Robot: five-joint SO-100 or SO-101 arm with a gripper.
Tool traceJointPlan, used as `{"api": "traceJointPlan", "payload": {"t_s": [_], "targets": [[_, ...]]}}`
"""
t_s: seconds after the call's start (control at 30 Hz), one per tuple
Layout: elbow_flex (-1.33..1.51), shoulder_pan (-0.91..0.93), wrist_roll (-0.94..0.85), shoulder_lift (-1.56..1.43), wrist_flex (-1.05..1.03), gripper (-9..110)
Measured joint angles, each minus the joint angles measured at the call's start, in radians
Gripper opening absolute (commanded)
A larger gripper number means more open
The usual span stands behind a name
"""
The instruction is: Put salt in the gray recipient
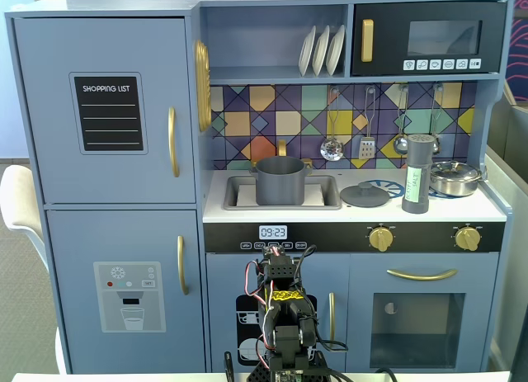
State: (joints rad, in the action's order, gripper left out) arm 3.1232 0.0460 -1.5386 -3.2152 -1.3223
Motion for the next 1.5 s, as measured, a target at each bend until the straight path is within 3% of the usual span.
{"api": "traceJointPlan", "payload": {"t_s": [0.4,0.57,0.87,1.27,1.5], "targets": [[0.0,-0.032,0.0,0.0,0.0,0],[-0.015,0.012,0.011,0.006,0.089,0],[-0.44,0.189,0.025,0.192,0.112,0],[-0.693,0.726,-0.025,0.296,0.641,0],[-0.75,0.841,-0.031,0.459,0.874,0]]}}
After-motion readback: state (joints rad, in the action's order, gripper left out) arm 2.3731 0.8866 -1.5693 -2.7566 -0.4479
